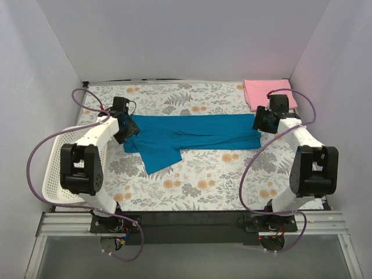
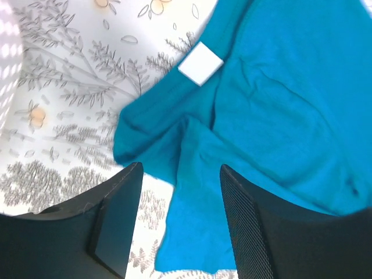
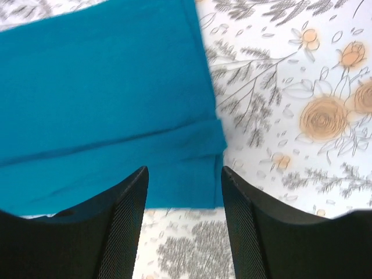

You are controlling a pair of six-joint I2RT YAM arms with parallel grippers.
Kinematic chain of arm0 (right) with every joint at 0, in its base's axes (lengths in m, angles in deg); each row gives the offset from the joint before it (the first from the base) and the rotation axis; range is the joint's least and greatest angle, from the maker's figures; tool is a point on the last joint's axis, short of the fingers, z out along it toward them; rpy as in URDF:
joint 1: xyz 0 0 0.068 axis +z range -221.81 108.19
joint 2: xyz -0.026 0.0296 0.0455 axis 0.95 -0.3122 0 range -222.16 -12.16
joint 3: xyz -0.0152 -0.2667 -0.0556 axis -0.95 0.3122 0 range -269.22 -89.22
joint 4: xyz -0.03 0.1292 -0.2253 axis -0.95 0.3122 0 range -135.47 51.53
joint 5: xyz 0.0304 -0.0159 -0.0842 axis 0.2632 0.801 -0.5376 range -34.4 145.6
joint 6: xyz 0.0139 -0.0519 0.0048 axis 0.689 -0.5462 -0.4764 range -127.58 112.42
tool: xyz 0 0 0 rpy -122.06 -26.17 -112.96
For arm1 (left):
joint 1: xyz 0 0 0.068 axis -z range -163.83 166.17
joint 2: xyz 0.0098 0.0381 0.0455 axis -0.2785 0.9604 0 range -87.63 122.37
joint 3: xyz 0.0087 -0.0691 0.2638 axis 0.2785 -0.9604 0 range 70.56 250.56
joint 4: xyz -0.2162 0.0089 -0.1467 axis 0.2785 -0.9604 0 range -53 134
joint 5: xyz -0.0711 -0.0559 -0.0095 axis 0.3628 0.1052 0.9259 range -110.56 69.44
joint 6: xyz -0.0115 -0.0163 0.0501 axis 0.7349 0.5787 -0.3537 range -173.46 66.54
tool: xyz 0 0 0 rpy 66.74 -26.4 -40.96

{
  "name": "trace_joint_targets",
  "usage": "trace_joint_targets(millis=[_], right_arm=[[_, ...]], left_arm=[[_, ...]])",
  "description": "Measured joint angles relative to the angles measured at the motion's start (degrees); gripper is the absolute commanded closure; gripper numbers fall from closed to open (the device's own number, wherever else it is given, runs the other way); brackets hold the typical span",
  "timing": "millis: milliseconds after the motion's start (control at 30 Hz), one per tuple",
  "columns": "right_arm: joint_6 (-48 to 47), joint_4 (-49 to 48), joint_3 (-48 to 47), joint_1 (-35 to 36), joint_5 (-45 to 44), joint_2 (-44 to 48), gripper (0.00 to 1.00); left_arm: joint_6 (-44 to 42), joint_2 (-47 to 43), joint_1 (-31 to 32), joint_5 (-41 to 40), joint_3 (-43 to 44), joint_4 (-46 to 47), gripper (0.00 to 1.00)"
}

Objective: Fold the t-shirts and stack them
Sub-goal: Fold the tshirt

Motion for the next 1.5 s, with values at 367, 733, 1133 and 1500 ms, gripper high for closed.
trace_joint_targets(millis=[367, 733, 1133, 1500], right_arm=[[1.2, -1.2, 17.0, 13.6, -0.9, 18.5, 0.40], [3.3, -4.9, 24.6, 22.8, 1.0, 20.4, 0.40], [3.0, -8.5, 26.8, 23.4, 3.7, 19.7, 0.42], [2.3, -10.6, 26.8, 25.6, 6.5, 18.8, 0.44]], left_arm=[[5.5, -16.7, 15.0, -1.2, -13.1, -2.1, 0.55], [12.8, -11.9, 24.9, -2.4, -20.4, -4.2, 0.62], [14.8, -7.0, 26.3, -6.8, -17.7, -6.1, 1.00], [6.1, 4.8, 20.4, -15.4, 6.7, -6.9, 1.00]])
